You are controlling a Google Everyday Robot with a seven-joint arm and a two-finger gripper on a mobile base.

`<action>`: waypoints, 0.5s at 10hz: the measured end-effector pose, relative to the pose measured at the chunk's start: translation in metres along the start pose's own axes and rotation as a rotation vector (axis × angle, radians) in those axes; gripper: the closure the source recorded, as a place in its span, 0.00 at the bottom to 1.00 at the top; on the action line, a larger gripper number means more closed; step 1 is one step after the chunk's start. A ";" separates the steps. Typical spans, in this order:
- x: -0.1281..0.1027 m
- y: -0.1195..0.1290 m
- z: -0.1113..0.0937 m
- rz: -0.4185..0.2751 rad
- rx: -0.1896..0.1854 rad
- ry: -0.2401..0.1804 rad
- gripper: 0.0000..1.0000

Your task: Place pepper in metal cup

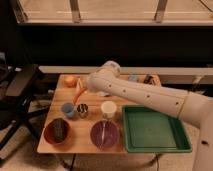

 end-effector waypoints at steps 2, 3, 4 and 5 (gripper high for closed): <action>0.003 0.000 0.005 -0.030 0.019 -0.003 1.00; 0.004 0.000 0.011 -0.053 0.034 0.003 1.00; 0.006 0.001 0.016 -0.063 0.040 0.006 1.00; 0.008 0.004 0.020 -0.069 0.045 0.008 1.00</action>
